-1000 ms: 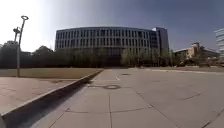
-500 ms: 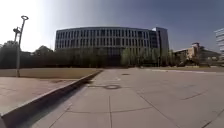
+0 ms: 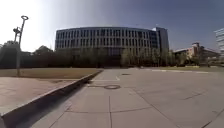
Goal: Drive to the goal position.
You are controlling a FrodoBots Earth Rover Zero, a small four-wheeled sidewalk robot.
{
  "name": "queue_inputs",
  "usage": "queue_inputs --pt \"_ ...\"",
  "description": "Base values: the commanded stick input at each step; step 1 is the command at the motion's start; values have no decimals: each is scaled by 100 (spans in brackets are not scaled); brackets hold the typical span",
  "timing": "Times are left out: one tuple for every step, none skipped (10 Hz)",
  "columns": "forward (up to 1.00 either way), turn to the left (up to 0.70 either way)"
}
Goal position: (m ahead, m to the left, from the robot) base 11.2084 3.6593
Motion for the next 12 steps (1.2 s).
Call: queue_inputs --pt "5 1" --pt "5 1" --pt "5 1" --pt "5 1" --pt "5 1" --pt "5 1" --pt "5 1" --pt "5 1" --pt "5 1" --pt "5 1" --pt "5 1" --pt "5 1"
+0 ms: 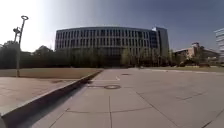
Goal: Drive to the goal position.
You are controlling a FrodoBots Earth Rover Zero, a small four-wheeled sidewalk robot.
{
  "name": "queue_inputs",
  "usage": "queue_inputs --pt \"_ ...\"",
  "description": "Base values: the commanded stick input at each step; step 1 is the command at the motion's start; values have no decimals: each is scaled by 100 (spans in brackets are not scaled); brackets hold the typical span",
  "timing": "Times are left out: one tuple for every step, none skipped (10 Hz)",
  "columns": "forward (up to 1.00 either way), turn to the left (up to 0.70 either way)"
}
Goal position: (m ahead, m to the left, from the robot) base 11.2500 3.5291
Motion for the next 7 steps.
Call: queue_inputs --pt "5 1" --pt "5 1" --pt "5 1" --pt "5 1" --pt "6 1" --pt "6 1" --pt "5 1"
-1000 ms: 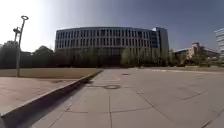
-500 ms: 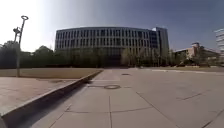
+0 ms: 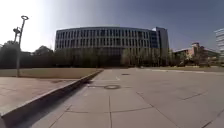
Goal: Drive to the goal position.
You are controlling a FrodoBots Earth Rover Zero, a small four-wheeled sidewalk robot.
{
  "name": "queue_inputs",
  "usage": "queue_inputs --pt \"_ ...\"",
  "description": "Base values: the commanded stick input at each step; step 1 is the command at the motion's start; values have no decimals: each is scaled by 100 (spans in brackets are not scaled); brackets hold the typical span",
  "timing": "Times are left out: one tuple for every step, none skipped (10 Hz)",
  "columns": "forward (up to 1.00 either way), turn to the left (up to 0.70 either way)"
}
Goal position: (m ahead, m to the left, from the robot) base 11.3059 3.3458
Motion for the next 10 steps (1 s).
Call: queue_inputs --pt "5 1" --pt "5 1" --pt "5 1" --pt "5 1" --pt "5 1" --pt "5 1" --pt "5 1" --pt "5 1" --pt "5 1" --pt "5 1"
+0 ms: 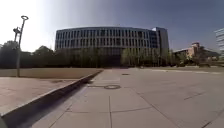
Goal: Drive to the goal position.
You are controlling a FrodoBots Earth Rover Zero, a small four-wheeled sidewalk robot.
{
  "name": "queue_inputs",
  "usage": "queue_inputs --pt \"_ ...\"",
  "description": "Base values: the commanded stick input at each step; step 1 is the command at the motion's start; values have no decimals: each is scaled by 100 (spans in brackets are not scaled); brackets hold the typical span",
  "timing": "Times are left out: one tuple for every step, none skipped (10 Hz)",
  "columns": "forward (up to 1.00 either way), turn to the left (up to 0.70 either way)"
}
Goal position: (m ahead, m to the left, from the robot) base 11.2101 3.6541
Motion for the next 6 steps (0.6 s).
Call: queue_inputs --pt "5 1" --pt "5 1" --pt "5 1" --pt "6 1" --pt "6 1" --pt "5 1"
